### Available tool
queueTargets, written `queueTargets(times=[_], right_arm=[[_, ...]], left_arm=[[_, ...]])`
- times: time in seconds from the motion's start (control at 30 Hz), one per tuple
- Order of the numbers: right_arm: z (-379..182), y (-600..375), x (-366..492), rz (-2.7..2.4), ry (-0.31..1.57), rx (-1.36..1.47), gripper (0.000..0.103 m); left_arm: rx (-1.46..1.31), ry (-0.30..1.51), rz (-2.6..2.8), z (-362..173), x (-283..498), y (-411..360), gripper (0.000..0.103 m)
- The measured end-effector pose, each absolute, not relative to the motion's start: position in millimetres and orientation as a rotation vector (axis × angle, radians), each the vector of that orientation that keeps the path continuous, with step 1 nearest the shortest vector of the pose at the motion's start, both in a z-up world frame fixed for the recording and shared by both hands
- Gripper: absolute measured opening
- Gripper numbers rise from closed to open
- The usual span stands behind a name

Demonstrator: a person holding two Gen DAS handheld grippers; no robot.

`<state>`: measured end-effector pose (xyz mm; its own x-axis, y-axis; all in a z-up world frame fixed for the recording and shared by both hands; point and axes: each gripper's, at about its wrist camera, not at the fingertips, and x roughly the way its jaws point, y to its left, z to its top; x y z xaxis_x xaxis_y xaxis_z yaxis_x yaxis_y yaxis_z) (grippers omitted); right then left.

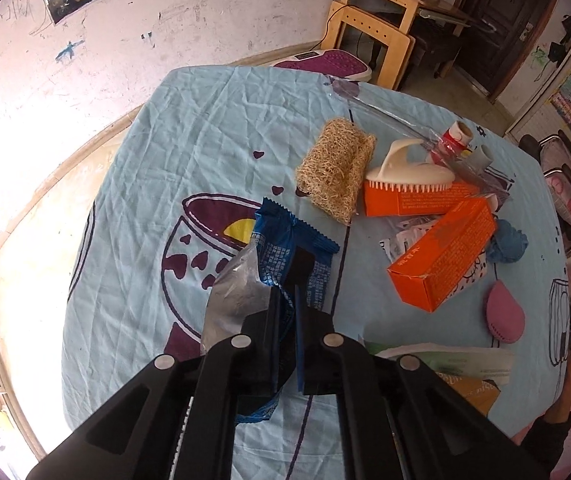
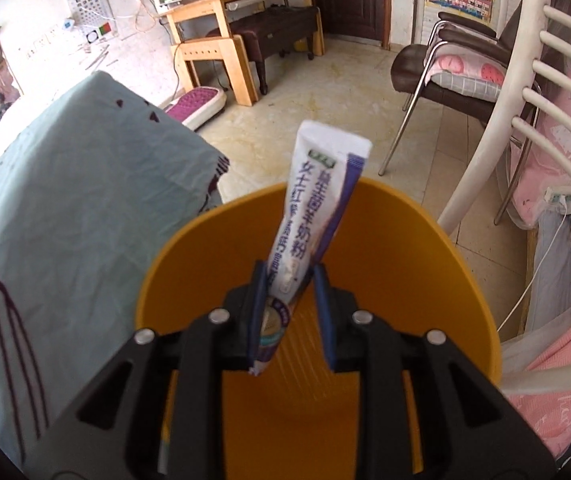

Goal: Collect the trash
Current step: 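Carry the tube into the orange bin and open the right tool while the left holds the wrapper, then carry the blue snack wrapper over the orange bin and open the left tool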

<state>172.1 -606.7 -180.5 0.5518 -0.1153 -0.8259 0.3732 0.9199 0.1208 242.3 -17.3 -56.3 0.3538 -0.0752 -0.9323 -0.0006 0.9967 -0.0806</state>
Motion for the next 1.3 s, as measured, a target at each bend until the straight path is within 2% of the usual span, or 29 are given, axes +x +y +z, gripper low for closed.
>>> queueTargets(times=[0.07, 0.1, 0.13, 0.17, 0.33, 0.43, 0.57, 0.67, 0.8, 0.93, 1.1, 1.17, 1.23, 1.3], right_arm=[[-182.6, -607.9, 173.1, -0.307, 0.952, 0.303, 0.036], [-182.0, -609.4, 172.7, -0.313, 0.947, 0.311, 0.058], [-181.1, -610.7, 172.1, -0.316, 0.936, 0.32, 0.073], [-179.3, -612.1, 171.0, -0.319, 0.922, 0.327, 0.076], [-172.6, -620.0, 163.0, -0.338, 0.874, 0.366, 0.076], [-165.4, -625.2, 154.3, -0.334, 0.835, 0.389, 0.076], [-147.8, -635.1, 138.1, -0.347, 0.751, 0.437, 0.076], [-130.8, -643.6, 121.9, -0.376, 0.68, 0.443, 0.084], [-115.5, -664.1, 97.9, -0.441, 0.612, 0.474, 0.085], [-107.9, -691.6, 75.3, -0.487, 0.56, 0.552, 0.085], [-103.6, -712.5, 55.3, -0.497, 0.516, 0.618, 0.086], [-103.6, -715.0, 55.0, -0.49, 0.511, 0.625, 0.086], [-103.6, -715.4, 55.4, -0.479, 0.513, 0.627, 0.086], [-104.1, -713.9, 55.2, -0.469, 0.517, 0.624, 0.086]], left_arm=[[-0.131, 1.19, -0.071, -51.4, 241.2, -11.9, 0.001], [-0.151, 1.175, -0.077, -47.2, 239.6, -9.3, 0.0], [-0.167, 1.156, -0.092, -41.4, 237.1, -7.6, 0.0], [-0.182, 1.139, -0.105, -35.4, 234.5, -6.3, 0.0], [-0.2, 1.065, -0.155, 0.8, 227.3, -17.5, 0.0], [-0.179, 1.034, -0.239, 22.6, 228.7, -50.1, 0.0], [-0.092, 1.004, -0.419, 44.9, 230.8, -135.7, 0.0], [-0.02, 0.999, -0.57, 48.7, 233.1, -222.6, 0.0], [0.04, 1.053, -0.711, 18.2, 234.2, -340.0, 0.0], [0.068, 1.175, -0.76, -40.6, 230.5, -442.8, 0.0], [0.069, 1.361, -0.818, -112.3, 224.9, -521.5, 0.0], [0.081, 1.387, -0.832, -128.8, 222.5, -533.2, 0.021], [0.061, 1.35, -0.835, -129.9, 222.5, -533.4, 0.091], [-0.003, 1.319, -0.884, -124.5, 220.1, -523.6, 0.093]])
